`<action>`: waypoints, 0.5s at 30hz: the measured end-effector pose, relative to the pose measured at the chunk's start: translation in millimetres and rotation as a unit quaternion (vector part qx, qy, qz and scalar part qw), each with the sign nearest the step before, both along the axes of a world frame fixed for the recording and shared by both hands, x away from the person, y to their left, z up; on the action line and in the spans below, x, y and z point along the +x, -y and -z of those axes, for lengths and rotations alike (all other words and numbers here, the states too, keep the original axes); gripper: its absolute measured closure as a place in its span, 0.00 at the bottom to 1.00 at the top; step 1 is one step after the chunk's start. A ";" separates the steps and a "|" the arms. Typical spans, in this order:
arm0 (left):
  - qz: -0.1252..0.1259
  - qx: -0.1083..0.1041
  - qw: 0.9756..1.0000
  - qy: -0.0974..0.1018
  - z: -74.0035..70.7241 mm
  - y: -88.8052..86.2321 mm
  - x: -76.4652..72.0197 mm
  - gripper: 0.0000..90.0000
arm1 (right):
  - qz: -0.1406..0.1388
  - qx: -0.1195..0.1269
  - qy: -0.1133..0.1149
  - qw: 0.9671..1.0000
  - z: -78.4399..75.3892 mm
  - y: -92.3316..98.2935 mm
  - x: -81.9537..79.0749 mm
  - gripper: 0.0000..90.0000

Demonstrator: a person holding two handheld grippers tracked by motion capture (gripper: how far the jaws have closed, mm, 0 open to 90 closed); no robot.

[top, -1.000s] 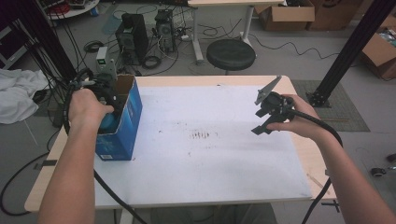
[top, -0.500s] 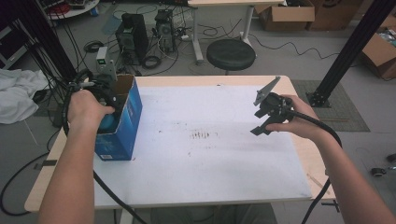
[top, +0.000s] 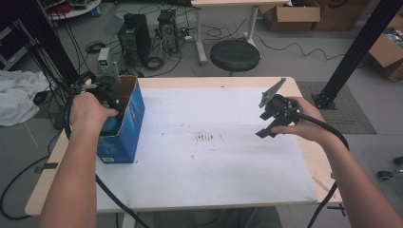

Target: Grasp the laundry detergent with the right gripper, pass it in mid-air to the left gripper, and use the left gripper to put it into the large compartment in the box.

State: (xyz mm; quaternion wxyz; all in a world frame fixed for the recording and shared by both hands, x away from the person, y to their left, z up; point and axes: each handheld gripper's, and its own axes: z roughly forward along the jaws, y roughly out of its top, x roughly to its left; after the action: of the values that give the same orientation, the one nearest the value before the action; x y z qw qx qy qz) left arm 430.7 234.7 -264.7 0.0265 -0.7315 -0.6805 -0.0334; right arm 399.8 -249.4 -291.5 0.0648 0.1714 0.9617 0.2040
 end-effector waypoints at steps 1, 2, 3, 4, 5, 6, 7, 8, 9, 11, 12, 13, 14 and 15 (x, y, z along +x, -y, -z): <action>0.000 0.000 1.000 0.000 0.0 0.0 -0.1 0.42 | 0.001 0.000 0.000 1.000 -0.3 0.3 -0.1 0.31; 0.001 -0.001 1.000 0.000 0.0 -0.2 -0.1 0.42 | 0.001 0.001 0.000 1.000 -0.5 0.5 -0.2 0.31; 0.001 -0.001 1.000 0.000 0.0 -0.4 -0.2 0.42 | 0.001 0.001 0.000 1.000 -0.7 0.5 -0.2 0.31; 0.000 -0.002 1.000 0.000 0.0 -0.7 -0.2 0.42 | 0.001 0.000 0.001 1.000 -0.7 0.6 -0.2 0.31; -0.001 -0.002 1.000 0.000 0.0 -0.8 -0.1 0.42 | 0.000 0.000 0.000 1.000 -0.7 0.6 -0.2 0.31; 0.000 -0.002 1.000 0.000 0.0 -0.8 -0.2 0.42 | 0.001 0.000 0.000 1.000 -0.8 0.5 -0.5 0.31; 0.000 -0.002 1.000 0.000 0.0 -0.7 -0.1 0.42 | 0.000 -0.001 0.001 1.000 -1.0 0.4 -0.7 0.31; -0.001 -0.002 1.000 0.000 0.0 -0.6 -0.2 0.42 | 0.000 0.000 0.001 1.000 -1.3 0.4 -0.8 0.31; 0.000 -0.003 1.000 0.000 0.0 -0.5 -0.1 0.42 | 0.000 0.002 0.001 1.000 -1.4 0.4 -0.8 0.31; 0.001 -0.004 1.000 -0.001 0.2 -0.2 -0.2 0.41 | 0.001 0.001 0.002 1.000 -2.0 0.5 -0.8 0.31; 0.001 -0.003 1.000 -0.001 0.2 -0.2 -0.3 0.41 | 0.001 0.001 0.002 1.000 -2.1 0.6 -0.8 0.31; 0.001 -0.003 1.000 -0.001 0.2 -0.2 -0.3 0.40 | 0.001 0.001 0.002 1.000 -2.1 0.6 -0.8 0.31; 0.001 -0.002 1.000 0.000 0.2 -0.3 -0.5 0.40 | 0.000 0.002 0.002 1.000 -2.4 0.8 -0.9 0.31; -0.001 -0.003 1.000 0.001 0.1 -0.3 -0.8 0.40 | 0.001 0.002 0.002 1.000 -2.7 0.9 -1.1 0.31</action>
State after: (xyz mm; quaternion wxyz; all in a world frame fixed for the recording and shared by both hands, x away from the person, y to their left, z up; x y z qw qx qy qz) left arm 429.9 235.0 -264.9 0.0236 -0.7312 -0.6810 -0.0315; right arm 398.7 -250.3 -288.8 0.0667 0.1719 0.9611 0.2059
